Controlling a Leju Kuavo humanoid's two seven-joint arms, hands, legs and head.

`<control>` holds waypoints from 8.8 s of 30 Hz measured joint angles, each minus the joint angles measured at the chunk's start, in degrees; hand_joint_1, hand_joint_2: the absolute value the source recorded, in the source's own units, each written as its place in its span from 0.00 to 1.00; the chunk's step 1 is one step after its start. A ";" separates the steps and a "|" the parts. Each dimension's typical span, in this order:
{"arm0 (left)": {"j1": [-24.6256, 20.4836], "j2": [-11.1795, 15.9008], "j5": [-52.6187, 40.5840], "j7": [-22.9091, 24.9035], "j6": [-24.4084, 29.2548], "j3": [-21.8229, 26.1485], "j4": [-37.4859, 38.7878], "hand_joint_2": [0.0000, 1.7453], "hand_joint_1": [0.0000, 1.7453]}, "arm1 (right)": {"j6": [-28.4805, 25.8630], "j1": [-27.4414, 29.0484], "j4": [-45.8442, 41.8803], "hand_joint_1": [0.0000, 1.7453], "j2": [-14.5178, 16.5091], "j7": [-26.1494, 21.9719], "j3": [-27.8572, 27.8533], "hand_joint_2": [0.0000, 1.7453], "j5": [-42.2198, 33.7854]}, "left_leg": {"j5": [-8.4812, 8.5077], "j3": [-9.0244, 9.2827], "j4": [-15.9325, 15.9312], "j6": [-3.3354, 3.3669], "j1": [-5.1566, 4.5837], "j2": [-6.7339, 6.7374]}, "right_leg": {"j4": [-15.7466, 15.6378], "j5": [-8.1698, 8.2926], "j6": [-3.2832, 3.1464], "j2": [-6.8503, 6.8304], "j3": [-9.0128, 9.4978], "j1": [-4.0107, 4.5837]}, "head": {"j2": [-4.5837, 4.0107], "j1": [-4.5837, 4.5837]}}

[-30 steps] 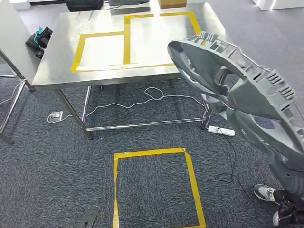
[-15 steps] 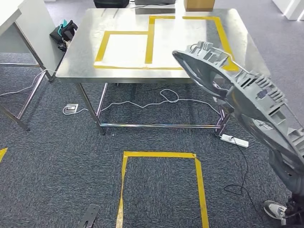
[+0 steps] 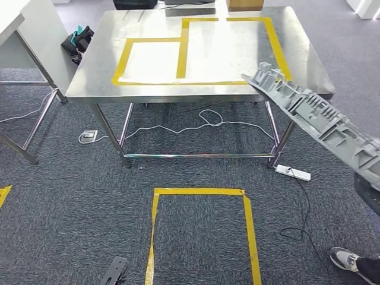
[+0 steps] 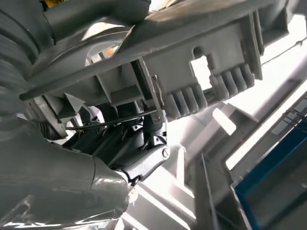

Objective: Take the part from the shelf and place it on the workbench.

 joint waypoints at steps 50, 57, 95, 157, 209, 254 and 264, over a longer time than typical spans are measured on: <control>-0.11 0.98 -0.43 1.44 -1.32 1.30 0.00 1.00 0.00 | -0.76 -5.86 5.29 1.00 -23.05 4.53 -2.85 1.00 19.62 | 0.11 -0.20 0.13 0.41 -0.59 0.00 | -0.19 0.28 0.40 -0.03 -0.04 -0.58 | 0.00 0.02; -0.13 0.69 -0.66 1.47 -1.32 1.33 0.00 1.00 0.00 | -0.70 -5.81 5.28 1.00 -23.68 4.31 -3.68 1.00 19.56 | 0.11 -0.19 0.13 0.42 -0.59 0.00 | -0.19 0.29 0.40 -0.03 -0.04 -0.61 | -0.01 0.01; -0.64 0.17 -2.11 1.63 -2.47 1.31 0.00 1.00 0.00 | -1.44 -3.00 5.14 1.00 -25.30 4.27 -5.26 1.00 20.29 | 0.10 -1.79 0.61 2.91 -1.11 0.96 | 0.64 -3.36 2.38 0.47 2.99 -1.13 | -0.02 -0.06; -0.04 0.39 -4.94 1.16 -3.02 0.78 0.04 1.00 0.00 | -3.74 -7.85 4.76 1.00 -30.22 9.67 -5.84 1.00 31.82 | -0.57 -0.52 -0.87 2.42 -0.90 0.82 | -1.95 -5.54 2.35 0.22 10.11 -1.29 | -0.04 -0.06; -1.12 0.58 -7.22 0.20 -3.81 0.76 0.09 1.00 0.00 | 1.52 -26.21 21.98 1.00 -36.09 10.56 7.30 1.00 34.32 | 3.19 -3.66 0.18 2.24 -0.84 -0.09 | -0.33 -1.46 1.03 0.11 0.79 -0.26 | -0.04 -0.09; -2.16 0.44 -11.84 2.23 -3.89 -0.40 0.02 1.00 0.00 | -7.04 -19.64 31.73 1.00 0.56 12.35 37.34 1.00 40.57 | 2.09 -0.96 -0.66 0.59 0.47 -0.03 | -3.25 -1.60 0.01 0.11 4.59 1.10 | -0.04 -0.07; -2.13 0.45 -12.03 2.22 -3.38 -0.38 0.02 1.00 0.00 | -17.56 -16.24 29.56 1.00 2.06 13.54 37.73 1.00 48.84 | 2.10 -1.01 -0.67 0.52 0.54 0.18 | -3.22 -1.57 -0.15 0.39 3.82 1.10 | -0.04 -0.06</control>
